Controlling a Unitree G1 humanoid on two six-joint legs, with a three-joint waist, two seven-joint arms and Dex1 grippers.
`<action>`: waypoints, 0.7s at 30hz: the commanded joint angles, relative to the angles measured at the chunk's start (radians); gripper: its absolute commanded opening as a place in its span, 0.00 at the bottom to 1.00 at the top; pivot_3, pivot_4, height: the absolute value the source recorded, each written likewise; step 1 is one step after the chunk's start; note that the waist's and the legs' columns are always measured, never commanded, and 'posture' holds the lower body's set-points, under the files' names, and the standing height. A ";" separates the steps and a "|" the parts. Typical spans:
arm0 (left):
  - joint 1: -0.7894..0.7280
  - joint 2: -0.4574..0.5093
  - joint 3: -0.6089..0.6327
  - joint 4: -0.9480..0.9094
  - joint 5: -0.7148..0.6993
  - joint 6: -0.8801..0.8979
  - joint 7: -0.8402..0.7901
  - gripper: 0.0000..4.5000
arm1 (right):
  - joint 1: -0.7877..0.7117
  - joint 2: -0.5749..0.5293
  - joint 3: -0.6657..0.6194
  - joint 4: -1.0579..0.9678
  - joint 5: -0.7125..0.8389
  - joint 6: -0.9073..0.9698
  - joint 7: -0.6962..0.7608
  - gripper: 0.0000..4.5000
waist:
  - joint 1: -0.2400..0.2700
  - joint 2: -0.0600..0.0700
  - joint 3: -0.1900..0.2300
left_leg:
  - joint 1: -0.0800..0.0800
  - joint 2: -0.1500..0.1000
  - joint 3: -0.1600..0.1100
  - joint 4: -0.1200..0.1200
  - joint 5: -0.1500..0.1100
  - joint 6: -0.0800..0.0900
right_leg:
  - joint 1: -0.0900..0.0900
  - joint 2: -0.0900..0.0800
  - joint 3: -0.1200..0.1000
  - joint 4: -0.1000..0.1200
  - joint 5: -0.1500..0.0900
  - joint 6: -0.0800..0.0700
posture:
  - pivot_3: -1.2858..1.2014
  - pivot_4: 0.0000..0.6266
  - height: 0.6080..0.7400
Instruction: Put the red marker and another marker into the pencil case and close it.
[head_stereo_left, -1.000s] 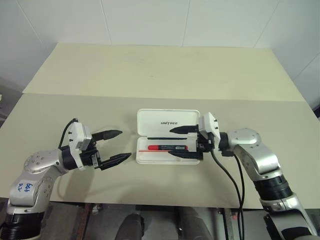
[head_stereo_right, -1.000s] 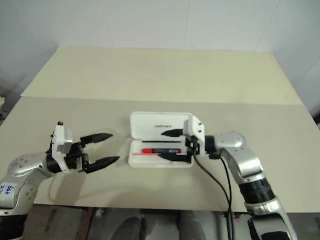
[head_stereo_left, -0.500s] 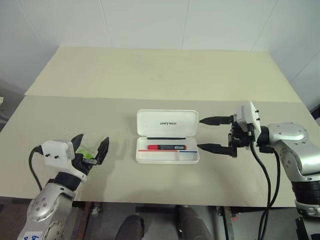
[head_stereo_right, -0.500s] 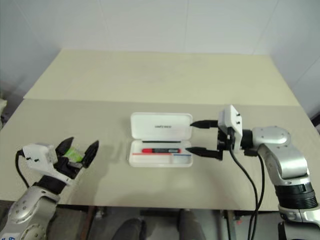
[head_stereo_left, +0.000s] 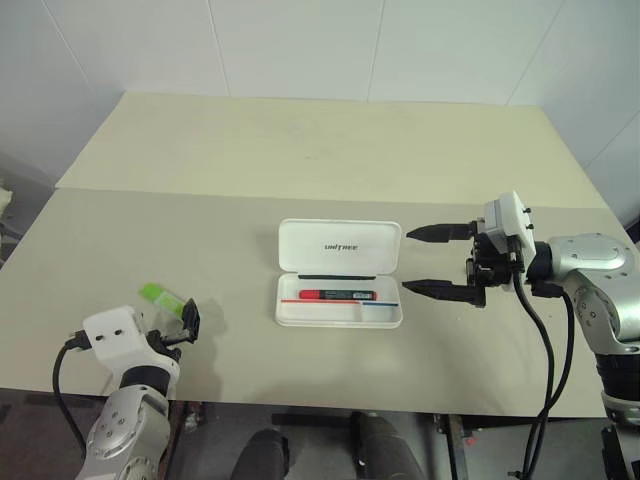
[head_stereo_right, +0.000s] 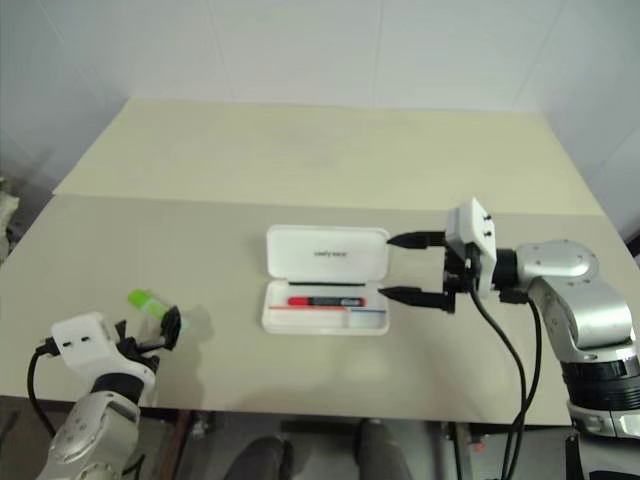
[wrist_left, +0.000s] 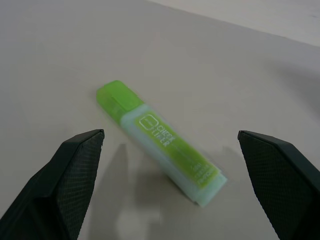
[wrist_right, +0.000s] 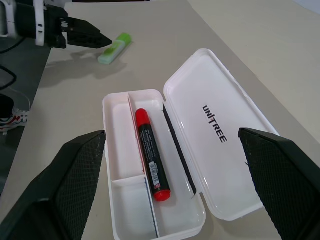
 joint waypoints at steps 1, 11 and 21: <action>-0.037 0.012 0.029 0.031 0.014 0.019 0.016 1.00 | -0.020 -0.014 -0.030 -0.055 0.027 0.009 -0.013 0.99 | 0.000 0.000 0.000 | 0.000 0.000 0.000 0.000 0.000 0.000 | 0.000 0.000 0.000 0.000 0.000 0.000 | 0.52 0.24 1.00; -0.087 0.031 0.007 0.086 0.033 0.128 0.024 1.00 | -0.003 -0.026 -0.051 -0.106 0.051 0.026 -0.032 0.99 | 0.001 0.000 0.000 | 0.000 0.000 -0.002 -0.002 -0.001 0.001 | 0.000 -0.002 -0.003 -0.002 0.001 0.002 | 0.52 0.24 1.00; -0.130 0.053 0.042 0.070 0.056 0.299 0.046 0.66 | -0.003 -0.012 -0.053 -0.110 0.055 0.018 -0.053 1.00 | -0.004 0.002 -0.001 | 0.002 0.000 -0.003 -0.002 -0.001 0.000 | 0.004 -0.002 -0.005 -0.004 0.001 0.002 | 0.52 0.24 1.00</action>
